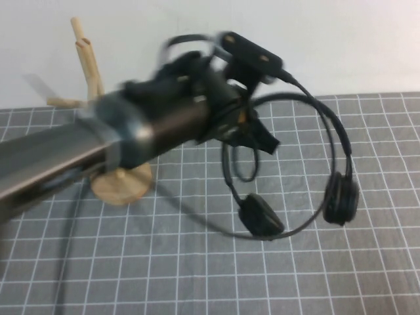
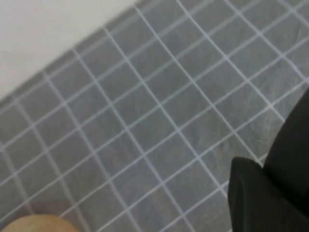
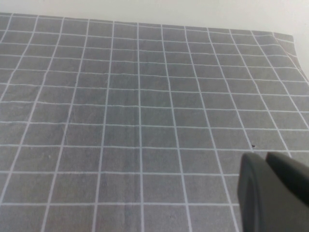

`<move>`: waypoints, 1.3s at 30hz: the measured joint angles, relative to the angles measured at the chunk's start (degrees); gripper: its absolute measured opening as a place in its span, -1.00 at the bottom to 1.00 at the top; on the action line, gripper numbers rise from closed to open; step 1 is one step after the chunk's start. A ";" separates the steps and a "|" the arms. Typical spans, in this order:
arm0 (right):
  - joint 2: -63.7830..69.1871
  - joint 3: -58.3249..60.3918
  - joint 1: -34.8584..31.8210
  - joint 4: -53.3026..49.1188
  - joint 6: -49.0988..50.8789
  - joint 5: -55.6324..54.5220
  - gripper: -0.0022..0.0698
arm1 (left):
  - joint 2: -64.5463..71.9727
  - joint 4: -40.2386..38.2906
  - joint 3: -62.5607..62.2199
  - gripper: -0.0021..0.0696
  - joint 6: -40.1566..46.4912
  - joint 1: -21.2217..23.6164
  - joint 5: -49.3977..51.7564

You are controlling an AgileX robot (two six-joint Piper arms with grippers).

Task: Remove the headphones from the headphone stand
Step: Place the headphones on the table

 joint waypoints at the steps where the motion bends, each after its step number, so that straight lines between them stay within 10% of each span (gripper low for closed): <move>1: 0.00 0.00 0.00 0.00 0.00 0.00 -0.96 | 2.85 -1.71 -2.84 -0.79 2.16 0.00 1.27; 20: 0.00 0.00 0.00 0.10 0.00 0.00 -0.96 | 25.15 -17.49 -23.71 -0.79 11.15 7.79 9.11; 39: 0.00 0.00 0.00 0.10 0.00 -0.08 -0.96 | 30.35 -12.35 -23.97 -0.79 13.35 8.58 9.90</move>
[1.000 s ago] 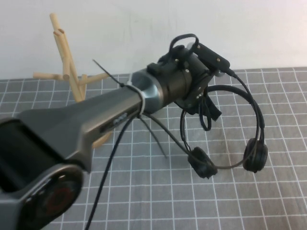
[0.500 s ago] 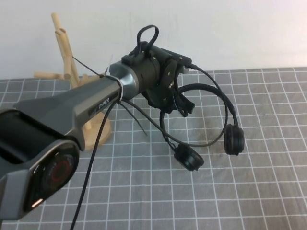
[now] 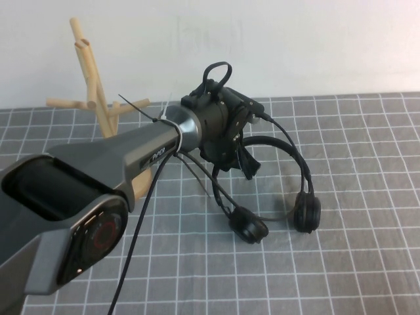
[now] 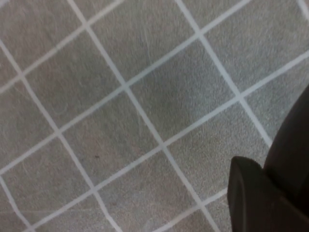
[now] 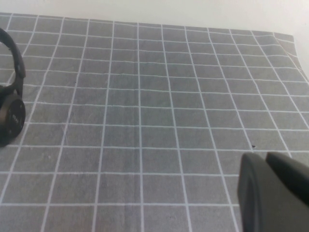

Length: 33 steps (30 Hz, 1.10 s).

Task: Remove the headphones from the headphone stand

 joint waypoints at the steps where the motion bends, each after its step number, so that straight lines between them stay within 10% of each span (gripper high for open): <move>1: 0.00 0.00 0.00 0.00 0.00 0.00 -0.96 | 0.00 0.26 -0.09 -0.79 0.00 0.00 -0.12; 15: 0.00 0.00 0.00 0.00 0.00 0.00 -0.96 | 0.07 -2.99 -1.80 0.05 0.00 0.00 1.96; 26: 0.00 0.00 0.00 0.00 0.00 0.00 -0.96 | -9.57 -5.06 -13.74 -0.78 0.84 -0.59 7.10; 33: 0.00 0.00 0.00 0.00 0.00 0.00 -0.96 | -24.59 4.61 -14.76 -0.94 3.40 -4.80 9.75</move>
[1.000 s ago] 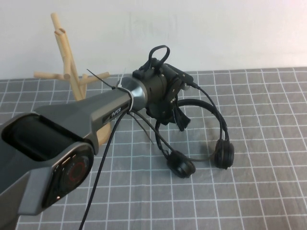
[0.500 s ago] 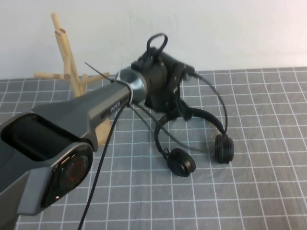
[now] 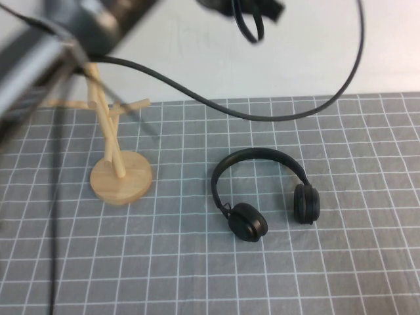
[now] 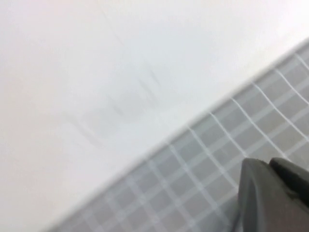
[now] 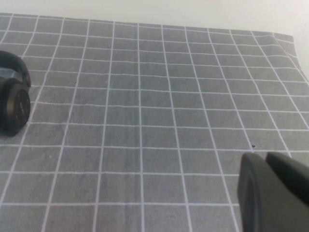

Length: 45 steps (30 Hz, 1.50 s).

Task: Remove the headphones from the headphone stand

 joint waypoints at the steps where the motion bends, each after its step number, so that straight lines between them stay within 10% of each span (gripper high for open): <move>1: 0.00 0.00 0.00 0.00 0.00 0.00 -0.96 | -2.15 2.19 0.00 -0.94 0.71 -1.12 1.16; 16: 0.00 0.00 0.00 0.00 0.00 0.00 -0.96 | -31.58 13.92 15.71 -0.94 -3.86 -11.32 7.48; 34: 0.00 0.00 0.00 0.00 0.00 0.00 -0.96 | -78.09 20.48 88.38 -0.95 -32.44 -11.70 -22.45; 45: 0.00 0.00 0.00 0.00 0.00 0.00 -0.96 | -92.15 25.89 104.29 -0.95 -37.09 -11.70 -25.07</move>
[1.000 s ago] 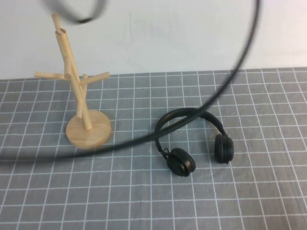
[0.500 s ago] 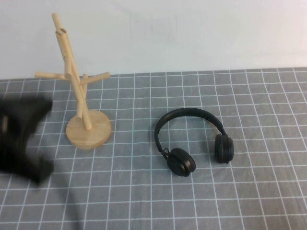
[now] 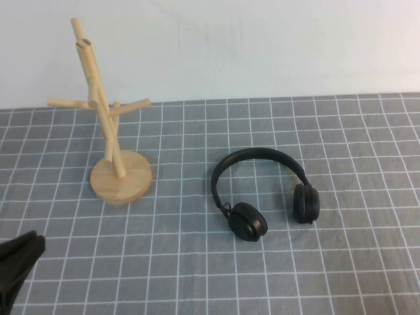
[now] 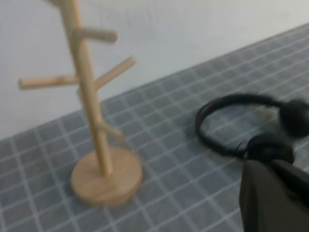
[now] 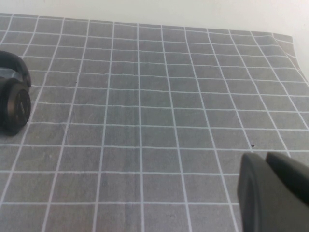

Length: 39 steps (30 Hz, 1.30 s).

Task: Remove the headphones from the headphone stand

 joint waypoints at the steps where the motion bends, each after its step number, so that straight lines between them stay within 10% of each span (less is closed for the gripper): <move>1: 0.00 0.00 0.00 0.00 0.00 0.00 -0.96 | 0.00 0.14 0.26 -0.95 0.00 0.00 0.97; 24: 0.00 0.00 0.00 0.00 0.00 0.00 -0.96 | -4.55 0.81 3.58 -0.95 0.44 1.37 20.47; 39: 0.09 0.00 0.00 0.00 0.00 0.00 -0.96 | -20.00 -12.97 3.58 -0.95 24.60 33.37 13.97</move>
